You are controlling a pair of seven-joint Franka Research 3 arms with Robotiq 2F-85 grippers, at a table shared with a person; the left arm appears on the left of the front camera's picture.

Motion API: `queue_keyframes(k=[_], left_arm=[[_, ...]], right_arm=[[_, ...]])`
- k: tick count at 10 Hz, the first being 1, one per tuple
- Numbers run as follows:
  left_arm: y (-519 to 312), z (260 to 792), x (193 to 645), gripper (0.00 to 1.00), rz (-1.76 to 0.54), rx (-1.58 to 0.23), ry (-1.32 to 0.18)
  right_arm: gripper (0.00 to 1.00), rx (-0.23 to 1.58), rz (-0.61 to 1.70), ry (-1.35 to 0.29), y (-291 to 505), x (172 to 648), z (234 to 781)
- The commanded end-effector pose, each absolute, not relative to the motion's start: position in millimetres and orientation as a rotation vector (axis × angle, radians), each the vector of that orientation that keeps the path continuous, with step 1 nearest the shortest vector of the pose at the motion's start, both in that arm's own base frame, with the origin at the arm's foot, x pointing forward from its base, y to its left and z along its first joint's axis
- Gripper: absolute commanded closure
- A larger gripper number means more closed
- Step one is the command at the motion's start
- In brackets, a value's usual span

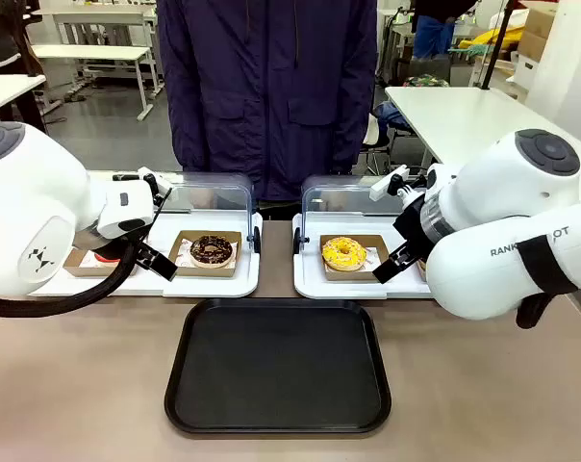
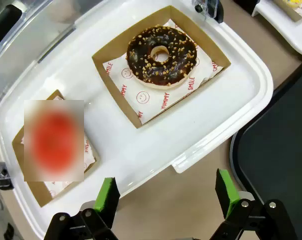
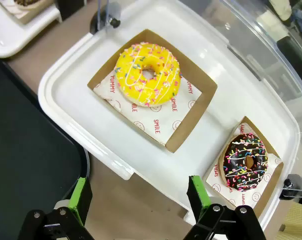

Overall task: Move the third donut from the left to the tray.
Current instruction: Pick up the Paper togo box containing the Donut indicated by the person and place it on the Handle tray.

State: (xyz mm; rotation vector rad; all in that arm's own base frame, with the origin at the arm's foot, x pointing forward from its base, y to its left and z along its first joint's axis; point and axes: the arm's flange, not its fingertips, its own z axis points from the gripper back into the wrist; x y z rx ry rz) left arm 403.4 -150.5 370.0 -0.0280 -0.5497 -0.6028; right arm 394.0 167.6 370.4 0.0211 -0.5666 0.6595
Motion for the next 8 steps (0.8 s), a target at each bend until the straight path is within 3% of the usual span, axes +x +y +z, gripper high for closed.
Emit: queue_keyframes(k=[1,8], left_arm=[[-150.6,370.2,403.4,0.0,-0.603,-0.028,-0.55],[-150.6,370.2,403.4,0.0,-0.603,-0.028,-0.55]], right_arm=[[0.0,0.021,0.66,-0.567,167.6,394.1,370.5],[0.0,0.021,0.66,-0.567,167.6,394.1,370.5]])
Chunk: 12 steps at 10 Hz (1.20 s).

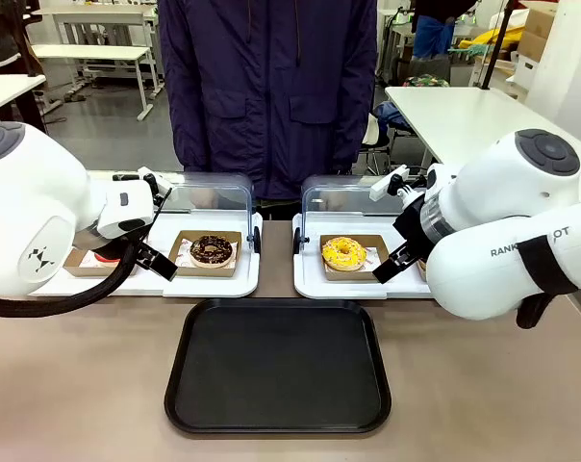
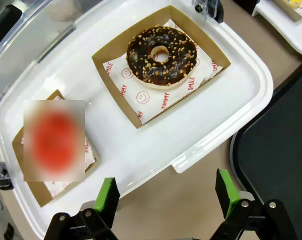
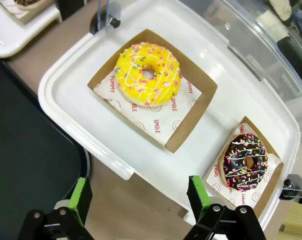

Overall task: Move the third donut from the left to the tray.
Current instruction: Pick up the Paper togo box containing the Donut indicated by the person and place it on the Handle tray.

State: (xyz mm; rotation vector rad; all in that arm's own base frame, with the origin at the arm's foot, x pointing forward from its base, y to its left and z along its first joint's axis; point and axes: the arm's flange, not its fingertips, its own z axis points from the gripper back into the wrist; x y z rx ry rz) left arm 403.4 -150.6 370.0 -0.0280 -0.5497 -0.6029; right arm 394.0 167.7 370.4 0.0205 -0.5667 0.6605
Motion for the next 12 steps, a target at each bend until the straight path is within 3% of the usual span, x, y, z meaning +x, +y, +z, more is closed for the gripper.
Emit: queue_keyframes(k=[1,2,4,7,9,12], left_arm=[[-150.6,370.2,403.4,0.0,-0.603,-0.028,-0.55],[-150.6,370.0,403.4,0.0,-0.603,-0.028,-0.55],[-135.0,427.4,405.5,0.0,-0.666,-0.121,-0.581],[-62.7,496.5,421.1,0.0,-0.784,-0.322,-0.5],[2.5,507.7,430.1,0.0,-0.925,-0.49,-0.504],[111.7,501.8,415.7,0.0,-1.022,-0.643,-0.653]], right_arm=[[0.0,0.021,0.66,-0.567,167.6,394.1,370.5],[0.0,0.021,0.66,-0.567,167.7,394.0,370.4],[0.0,0.057,0.634,-0.632,151.0,408.9,431.9],[0.0,0.212,0.597,-0.679,75.2,427.5,513.4],[0.0,0.332,0.65,-0.691,4.3,437.3,532.6],[0.0,0.49,0.72,-0.829,-104.7,434.1,521.3]])
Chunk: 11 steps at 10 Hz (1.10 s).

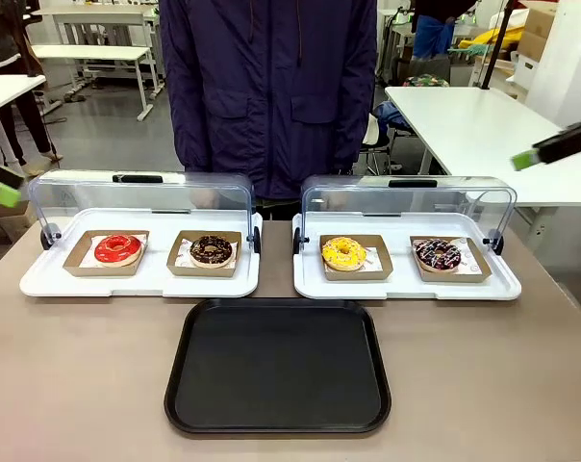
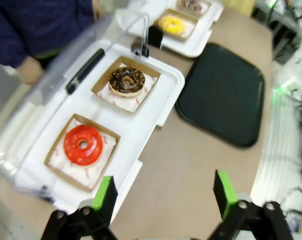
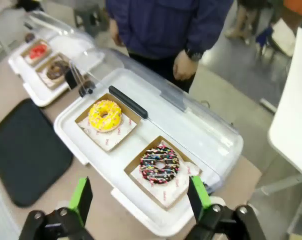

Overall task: Move the third donut from the left to the tray.
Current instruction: Pick up the Paper togo box containing the Donut indicated by the person and place it on the Handle tray.

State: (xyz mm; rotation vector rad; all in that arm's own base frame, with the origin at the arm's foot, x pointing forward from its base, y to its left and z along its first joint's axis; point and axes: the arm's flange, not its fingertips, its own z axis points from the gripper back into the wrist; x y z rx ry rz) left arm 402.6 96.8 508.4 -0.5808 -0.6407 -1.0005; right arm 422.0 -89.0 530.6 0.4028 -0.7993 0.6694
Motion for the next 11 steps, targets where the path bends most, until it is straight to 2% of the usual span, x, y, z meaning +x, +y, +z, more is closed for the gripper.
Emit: queue_keyframes(k=[1,4,7,11], left_arm=[[140.9,496.4,407.0,0.0,-1.07,-0.703,-0.735],[183.5,475.9,388.7,0.0,-1.014,-0.747,-0.879],[191.8,464.6,377.3,0.0,-0.976,-0.752,-0.963],[183.2,458.7,367.2,0.0,-0.978,-0.771,-0.977]], right_arm=[[0.0,0.526,0.715,-0.878,-133.1,426.1,511.0],[0.0,0.596,0.665,-1.028,-204.1,401.5,484.5],[0.0,0.615,0.669,-1.09,-227.7,389.5,474.9],[0.0,0.636,0.655,-1.107,-235.9,384.8,470.7]])
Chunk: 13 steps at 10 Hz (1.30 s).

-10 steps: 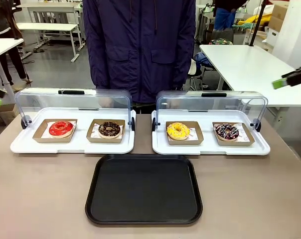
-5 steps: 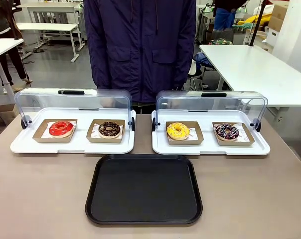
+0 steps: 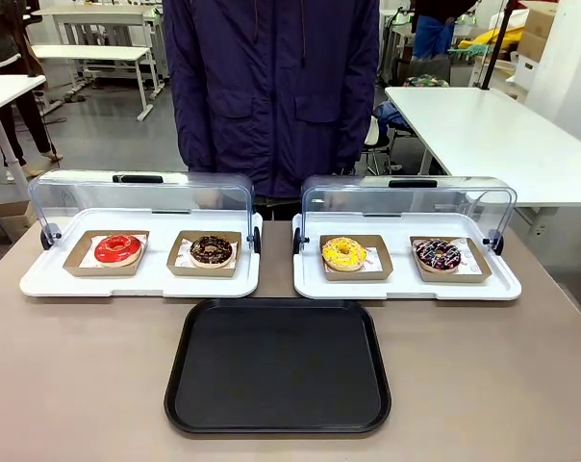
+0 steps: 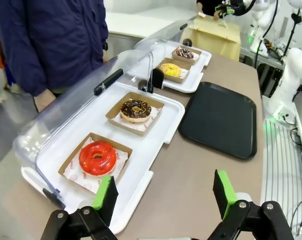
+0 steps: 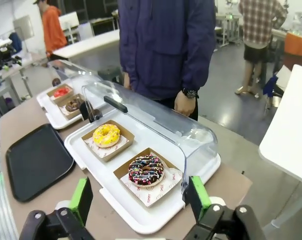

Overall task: Move the third donut from the left to the tray.
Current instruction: Pick up the Paper togo box containing the Donut indicated by the person and place it on the Handle tray.

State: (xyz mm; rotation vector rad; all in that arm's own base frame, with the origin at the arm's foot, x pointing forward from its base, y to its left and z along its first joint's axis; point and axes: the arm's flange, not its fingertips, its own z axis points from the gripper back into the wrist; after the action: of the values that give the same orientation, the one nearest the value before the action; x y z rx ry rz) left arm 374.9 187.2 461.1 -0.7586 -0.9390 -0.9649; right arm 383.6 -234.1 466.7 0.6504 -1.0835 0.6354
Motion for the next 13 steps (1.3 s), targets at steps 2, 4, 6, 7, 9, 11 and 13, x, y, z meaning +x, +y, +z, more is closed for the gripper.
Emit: queue_keyframes(k=[2,4,6,7,9,11,13], left_arm=[[185.9,457.6,364.7,0.0,-0.934,-0.743,-0.966],[186.3,459.5,372.2,0.0,-0.962,-0.763,-0.938],[186.3,459.5,372.2,0.0,-0.962,-0.763,-0.938],[186.3,459.5,372.2,0.0,-0.962,-0.763,-0.938],[186.3,459.5,372.2,0.0,-0.962,-0.763,-0.938],[186.3,459.5,372.2,0.0,-0.962,-0.763,-0.938],[186.3,459.5,372.2,0.0,-0.962,-0.763,-0.938]], right_arm=[[0.0,0.656,0.644,-1.114,-237.0,383.1,470.1],[0.0,0.65,0.632,-1.073,-235.2,383.1,466.0],[0.0,0.65,0.632,-1.073,-235.2,383.1,466.0],[0.0,0.65,0.632,-1.073,-235.2,383.1,466.0],[0.0,0.65,0.632,-1.073,-235.2,383.1,466.0],[0.0,0.65,0.632,-1.073,-235.2,383.1,466.0],[0.0,0.65,0.632,-1.073,-235.2,383.1,466.0]])
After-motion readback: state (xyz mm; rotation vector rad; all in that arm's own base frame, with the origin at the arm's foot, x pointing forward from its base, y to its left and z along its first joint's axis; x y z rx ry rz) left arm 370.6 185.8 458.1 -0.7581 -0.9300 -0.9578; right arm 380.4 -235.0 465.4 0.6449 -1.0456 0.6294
